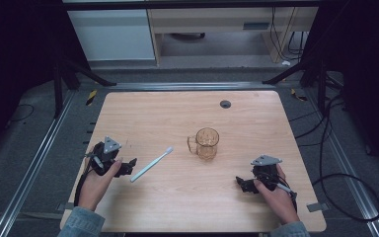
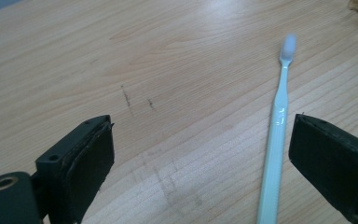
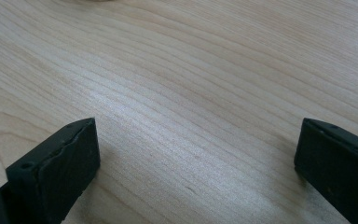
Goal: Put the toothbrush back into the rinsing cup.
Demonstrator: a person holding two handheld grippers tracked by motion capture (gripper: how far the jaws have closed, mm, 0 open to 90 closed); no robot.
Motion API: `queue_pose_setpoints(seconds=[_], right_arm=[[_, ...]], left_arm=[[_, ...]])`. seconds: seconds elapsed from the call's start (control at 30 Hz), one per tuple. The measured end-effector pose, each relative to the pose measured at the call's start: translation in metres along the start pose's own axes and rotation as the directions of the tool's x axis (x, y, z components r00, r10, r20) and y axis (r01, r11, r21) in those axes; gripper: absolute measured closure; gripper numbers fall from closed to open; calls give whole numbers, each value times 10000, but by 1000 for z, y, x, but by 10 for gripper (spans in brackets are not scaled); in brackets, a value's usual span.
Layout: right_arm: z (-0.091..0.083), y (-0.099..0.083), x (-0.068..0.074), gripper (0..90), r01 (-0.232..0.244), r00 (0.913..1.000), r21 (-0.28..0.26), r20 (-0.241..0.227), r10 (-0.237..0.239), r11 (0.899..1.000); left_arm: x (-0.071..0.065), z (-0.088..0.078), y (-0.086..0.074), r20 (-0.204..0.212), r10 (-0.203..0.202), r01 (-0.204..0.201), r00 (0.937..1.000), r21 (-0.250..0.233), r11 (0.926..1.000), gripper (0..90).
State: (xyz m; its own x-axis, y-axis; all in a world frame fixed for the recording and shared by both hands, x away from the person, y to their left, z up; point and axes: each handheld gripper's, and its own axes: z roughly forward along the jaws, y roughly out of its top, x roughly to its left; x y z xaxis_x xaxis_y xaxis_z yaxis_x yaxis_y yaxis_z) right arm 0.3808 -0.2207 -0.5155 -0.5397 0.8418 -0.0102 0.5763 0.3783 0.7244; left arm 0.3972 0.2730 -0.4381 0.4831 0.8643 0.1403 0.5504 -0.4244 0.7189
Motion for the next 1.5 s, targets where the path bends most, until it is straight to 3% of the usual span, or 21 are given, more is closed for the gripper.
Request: queue_pose_setpoints(seconds=[0.07, 0.1, 0.23, 0.3, 0.33, 0.37, 0.5, 0.57, 0.73, 0.77, 0.97, 1.0, 1.03, 1.1, 1.13, 1.17, 1.2, 1.23, 1.27, 1.37, 1.5], right_arm=[[-1, 1, 1, 3, -199, 9997, 61, -114, 200, 9998], [-1, 1, 1, 4, -255, 9996, 54, -84, 255, 9997], [0, 0, 0, 4, -157, 9998, 38, 78, 157, 9999], [-1, 0, 2, 4, -388, 9989, 2, 278, 388, 9992], [-1, -1, 2, 4, -319, 9989, -23, 346, 320, 9995], [-1, -1, 2, 4, -315, 9989, -26, 346, 316, 9995], [-1, 0, 3, 3, -405, 9989, 10, 246, 405, 9992], [-1, 0, 2, 3, -388, 9989, 23, 257, 388, 9992], [0, 0, 2, 3, -349, 9990, 19, 278, 348, 9994], [0, 0, 2, 3, -325, 9991, 2, 283, 324, 9995], [0, 1, 1, 3, -436, 9984, -5, 368, 436, 9990], [0, 1, 1, 3, -436, 9984, -5, 368, 436, 9990], [0, 1, 1, 3, -437, 9984, -14, 372, 437, 9990], [0, 1, 1, 3, -449, 9983, -13, 382, 449, 9990], [0, 1, 1, 3, -458, 9982, -12, 383, 458, 9990], [0, 1, 1, 3, -458, 9982, -12, 383, 458, 9990], [0, 1, 1, 3, -449, 9982, -6, 389, 449, 9990], [0, 1, 1, 3, -465, 9981, -12, 408, 465, 9989], [1, 1, 1, 3, -471, 9980, -14, 414, 471, 9989], [1, 1, 1, 3, -455, 9980, -25, 437, 456, 9990], [1, 1, 1, 3, -482, 9979, -20, 436, 482, 9988]], left_arm=[[0, 2, 3, 72, 150, -151, 9999, 87, 9998, 71], [-1, 4, 6, -9, 433, -433, 9991, 282, 9987, 71], [-3, 4, 13, 121, 842, -848, 9964, 600, 9946, 70], [-5, 6, 20, 536, 1341, -1397, 9895, 1187, 9831, 71], [-5, 6, 20, 536, 1341, -1397, 9895, 1187, 9831, 74], [-5, 8, 23, 571, 1591, -1664, 9856, 1614, 9728, 74], [-5, 11, 26, 778, 1444, -1567, 9865, 1876, 9697, 74], [-3, 15, 30, 743, 1375, -1516, 9877, 2397, 9589, 73], [-2, 22, 28, 961, 1013, -1235, 9902, 2635, 9567, 64], [-3, 23, 28, 1017, 978, -1228, 9900, 2798, 9522, 63], [-6, 29, 37, 1596, 1020, -1514, 9819, 3375, 9291, 51], [-6, 29, 37, 1596, 1020, -1514, 9819, 3375, 9291, 51], [-8, 31, 40, 1739, 1053, -1615, 9791, 3505, 9225, 51], [-10, 32, 42, 1719, 1153, -1706, 9783, 3536, 9197, 54], [-14, 33, 44, 1901, 1281, -1915, 9734, 3671, 9103, 56], [-14, 33, 44, 1901, 1281, -1915, 9734, 3671, 9103, 56], [-17, 34, 48, 2054, 1459, -2156, 9677, 3755, 9014, 57], [-17, 34, 50, 2066, 1566, -2264, 9658, 3780, 8977, 58], [-17, 34, 53, 2052, 1630, -2316, 9650, 3766, 8970, 62], [-14, 32, 63, 2032, 1494, -2158, 9677, 3604, 9075, 75], [-14, 31, 68, 2112, 1551, -2250, 9651, 3646, 9036, 93]])
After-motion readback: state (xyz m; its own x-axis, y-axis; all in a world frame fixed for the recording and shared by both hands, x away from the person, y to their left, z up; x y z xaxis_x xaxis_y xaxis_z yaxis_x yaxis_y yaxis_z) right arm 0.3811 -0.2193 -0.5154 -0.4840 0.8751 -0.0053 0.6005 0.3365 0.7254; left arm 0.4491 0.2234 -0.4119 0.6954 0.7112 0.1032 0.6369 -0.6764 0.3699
